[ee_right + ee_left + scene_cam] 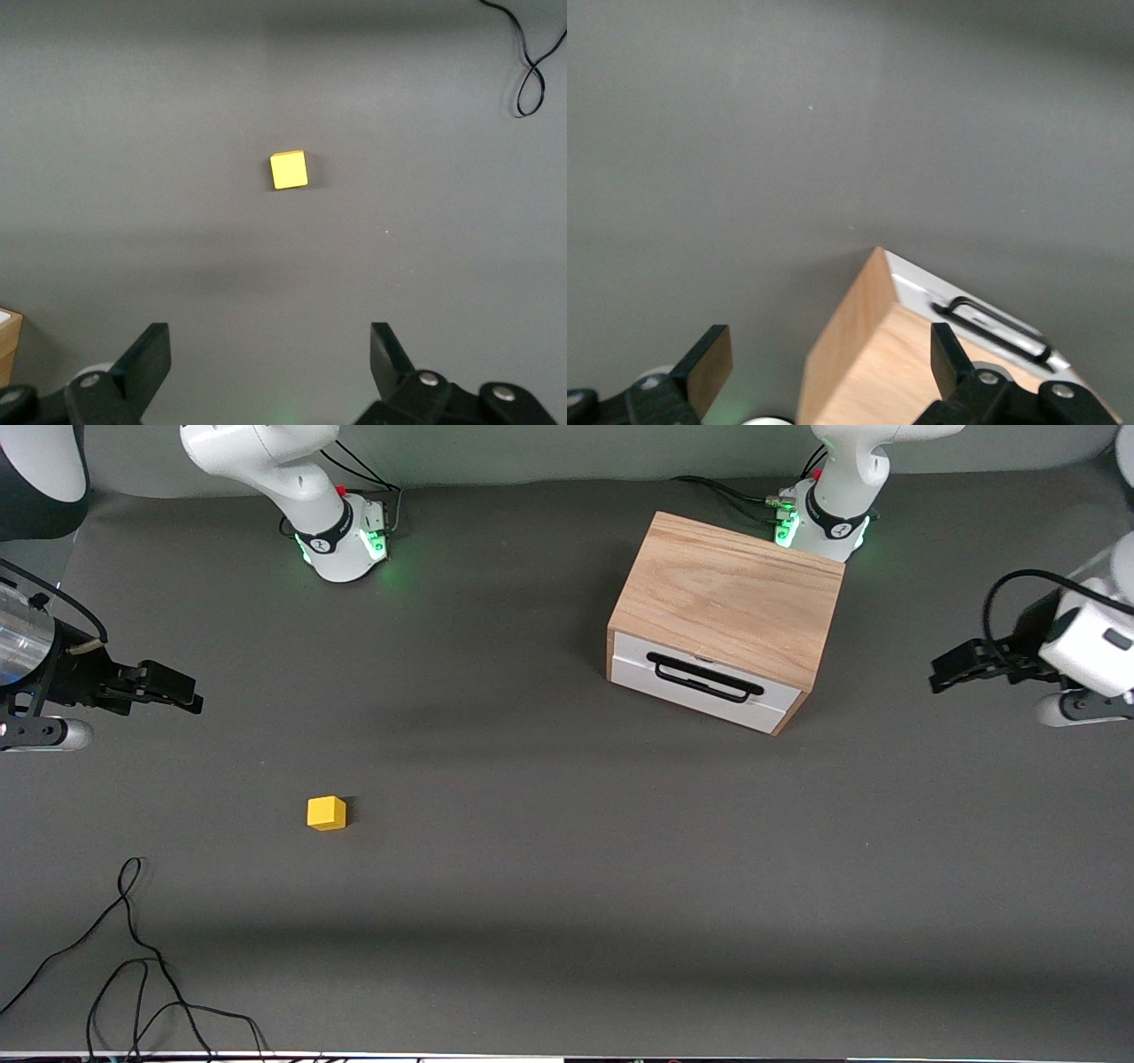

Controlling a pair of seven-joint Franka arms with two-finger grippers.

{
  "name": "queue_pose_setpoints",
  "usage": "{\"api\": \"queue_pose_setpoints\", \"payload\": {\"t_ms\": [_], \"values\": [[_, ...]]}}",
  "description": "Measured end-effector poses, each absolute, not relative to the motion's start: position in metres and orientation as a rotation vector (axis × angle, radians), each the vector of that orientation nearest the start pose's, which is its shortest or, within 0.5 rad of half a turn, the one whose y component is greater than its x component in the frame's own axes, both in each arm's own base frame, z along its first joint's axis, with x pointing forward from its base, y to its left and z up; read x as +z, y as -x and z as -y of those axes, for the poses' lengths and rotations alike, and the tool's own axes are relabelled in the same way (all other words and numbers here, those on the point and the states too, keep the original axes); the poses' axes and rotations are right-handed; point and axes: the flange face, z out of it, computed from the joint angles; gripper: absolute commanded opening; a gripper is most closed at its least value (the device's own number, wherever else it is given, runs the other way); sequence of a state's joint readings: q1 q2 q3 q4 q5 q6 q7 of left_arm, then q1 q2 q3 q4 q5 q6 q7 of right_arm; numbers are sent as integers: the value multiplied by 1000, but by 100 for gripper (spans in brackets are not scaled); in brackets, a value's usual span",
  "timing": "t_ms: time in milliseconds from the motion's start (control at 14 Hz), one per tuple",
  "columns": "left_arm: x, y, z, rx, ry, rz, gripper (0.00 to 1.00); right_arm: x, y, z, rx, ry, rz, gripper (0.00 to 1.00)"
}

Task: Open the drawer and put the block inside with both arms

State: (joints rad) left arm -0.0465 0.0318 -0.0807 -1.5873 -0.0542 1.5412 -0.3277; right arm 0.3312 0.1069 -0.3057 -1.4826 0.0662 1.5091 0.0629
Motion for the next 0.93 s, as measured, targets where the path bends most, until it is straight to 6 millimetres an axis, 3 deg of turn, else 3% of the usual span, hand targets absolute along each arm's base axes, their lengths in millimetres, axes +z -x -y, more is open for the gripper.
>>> {"api": "queue_pose_setpoints", "payload": {"t_ms": [429,643,786,929], "values": [[577,-520,229,196,3031,729,100,600,-578,-32,127,3108,-54,100],[557,-496,306,180,2886,1101,100,597,-578,-33,136,3108,-53,100],[540,-487,340,168,2764,1346,100,597,-578,-33,137,3107,-53,100],[529,-482,354,169,2639,1531,100,597,-578,-33,137,3107,-53,100]]}}
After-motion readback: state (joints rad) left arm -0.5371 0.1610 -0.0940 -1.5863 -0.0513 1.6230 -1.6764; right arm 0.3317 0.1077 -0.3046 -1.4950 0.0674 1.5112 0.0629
